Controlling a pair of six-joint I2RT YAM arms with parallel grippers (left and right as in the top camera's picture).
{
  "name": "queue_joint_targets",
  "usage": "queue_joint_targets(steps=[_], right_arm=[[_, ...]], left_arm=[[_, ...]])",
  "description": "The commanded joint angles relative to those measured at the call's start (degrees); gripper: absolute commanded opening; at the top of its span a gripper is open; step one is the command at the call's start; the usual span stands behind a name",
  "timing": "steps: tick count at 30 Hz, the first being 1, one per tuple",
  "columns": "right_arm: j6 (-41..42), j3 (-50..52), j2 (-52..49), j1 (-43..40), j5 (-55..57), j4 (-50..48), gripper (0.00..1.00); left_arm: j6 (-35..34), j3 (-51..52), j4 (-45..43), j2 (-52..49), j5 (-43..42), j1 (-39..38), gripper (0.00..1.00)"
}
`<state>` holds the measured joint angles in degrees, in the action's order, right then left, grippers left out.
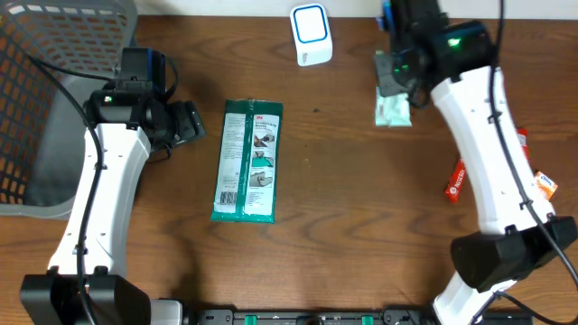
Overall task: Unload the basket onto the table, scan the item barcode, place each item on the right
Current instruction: 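Carry the tissue pack right, lower it and open the gripper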
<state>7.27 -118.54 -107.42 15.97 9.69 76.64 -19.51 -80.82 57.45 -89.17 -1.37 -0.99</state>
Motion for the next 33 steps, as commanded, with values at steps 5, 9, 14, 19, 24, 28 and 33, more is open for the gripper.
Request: queue_joint_targets(steps=[5,9,14,19,24,28,33], right_arm=[[7.5,13.4,-0.1,-8.0,-8.7,-5.3,0.01],[7.4,22.6,-0.1,-10.3,-13.1,-9.9,0.01],[6.8,31.3,-0.1,-12.0,-12.5,-16.6,0.01],[5.5,36.4,-0.1,-13.5,-7.4,-20.7,0.01],[5.5,37.7,-0.1,-14.8,-0.9,-20.7,0.49],[3.5,37.7,-0.1,-15.2,-0.7,-21.2,0.99],[3.4,37.7,-0.1,-15.1,-6.1,-22.5,0.99]], left_arm=[[-0.1,0.3,0.2,-0.5,0.1,0.2,0.86],[-0.1,0.3,0.2,-0.5,0.1,0.2,0.86],[-0.1,0.3,0.2,-0.5,0.1,0.2,0.86],[-0.1,0.3,0.2,-0.5,0.1,0.2,0.86],[-0.1,0.3,0.2,-0.5,0.1,0.2,0.86],[-0.1,0.3,0.2,-0.5,0.1,0.2,0.86],[-0.1,0.3,0.2,-0.5,0.1,0.2,0.86]])
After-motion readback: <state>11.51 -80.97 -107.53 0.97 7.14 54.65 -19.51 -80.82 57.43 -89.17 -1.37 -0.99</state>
